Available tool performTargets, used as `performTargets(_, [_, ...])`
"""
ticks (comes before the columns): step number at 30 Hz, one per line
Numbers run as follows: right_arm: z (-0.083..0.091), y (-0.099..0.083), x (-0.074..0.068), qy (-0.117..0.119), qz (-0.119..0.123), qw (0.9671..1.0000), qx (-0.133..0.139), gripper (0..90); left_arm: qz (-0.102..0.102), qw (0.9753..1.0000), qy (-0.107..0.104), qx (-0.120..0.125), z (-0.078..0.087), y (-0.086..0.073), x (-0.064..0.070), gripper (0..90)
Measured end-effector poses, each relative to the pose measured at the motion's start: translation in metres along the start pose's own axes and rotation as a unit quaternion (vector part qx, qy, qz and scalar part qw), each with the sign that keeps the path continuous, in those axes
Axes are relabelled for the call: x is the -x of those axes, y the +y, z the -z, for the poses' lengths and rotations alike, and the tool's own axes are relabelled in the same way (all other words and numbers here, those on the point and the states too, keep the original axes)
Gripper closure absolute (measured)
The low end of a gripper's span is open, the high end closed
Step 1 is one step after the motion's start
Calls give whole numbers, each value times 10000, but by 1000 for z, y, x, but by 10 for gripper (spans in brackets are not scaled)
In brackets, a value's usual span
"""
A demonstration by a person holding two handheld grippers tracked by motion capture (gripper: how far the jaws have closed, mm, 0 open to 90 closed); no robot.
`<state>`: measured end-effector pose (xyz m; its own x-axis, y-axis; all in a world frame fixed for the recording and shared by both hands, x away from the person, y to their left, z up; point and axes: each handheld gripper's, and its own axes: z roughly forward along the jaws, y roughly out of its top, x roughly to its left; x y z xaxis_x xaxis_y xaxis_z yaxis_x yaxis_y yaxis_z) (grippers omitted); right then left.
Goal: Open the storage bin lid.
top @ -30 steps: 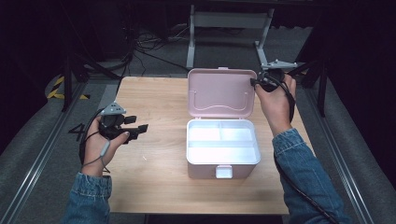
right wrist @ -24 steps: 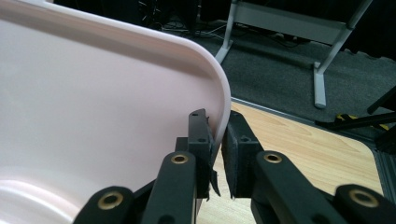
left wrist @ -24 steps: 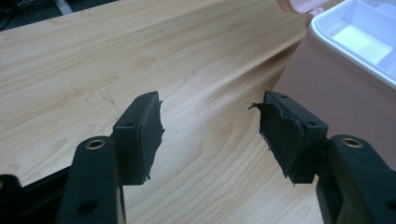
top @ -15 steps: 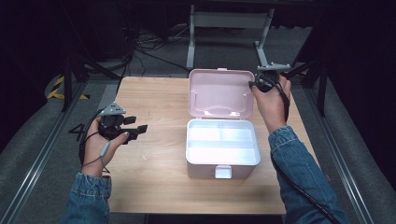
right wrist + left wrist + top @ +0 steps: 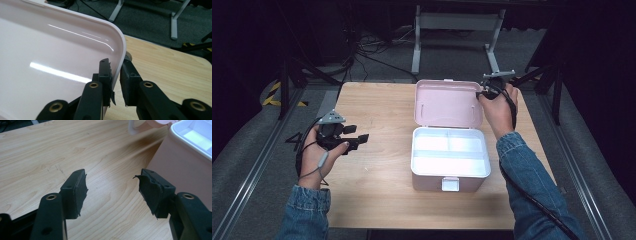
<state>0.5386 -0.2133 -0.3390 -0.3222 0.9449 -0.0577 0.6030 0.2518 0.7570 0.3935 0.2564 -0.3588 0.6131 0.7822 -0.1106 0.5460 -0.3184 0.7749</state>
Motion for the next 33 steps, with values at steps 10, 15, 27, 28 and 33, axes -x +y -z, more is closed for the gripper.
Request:
performTargets(10, [-25,-11,2,108,-81,9991,-392,792,37,10000,11,-59,1,-3,-3,397])
performTargets(15, [-31,-15,3,152,-100,9985,-511,784,69,10000,14,-36,1,-3,-3,397])
performTargets(27, [-35,-18,7,235,-115,9977,-625,656,57,10000,12,-80,1,-4,-4,398])
performTargets(28, [-35,-18,7,235,-115,9977,-625,656,58,10000,10,-78,0,-4,-4,398])
performTargets(33, [-19,-11,11,212,-119,9991,-345,551,39,10000,20,-87,-1,-4,-4,398])
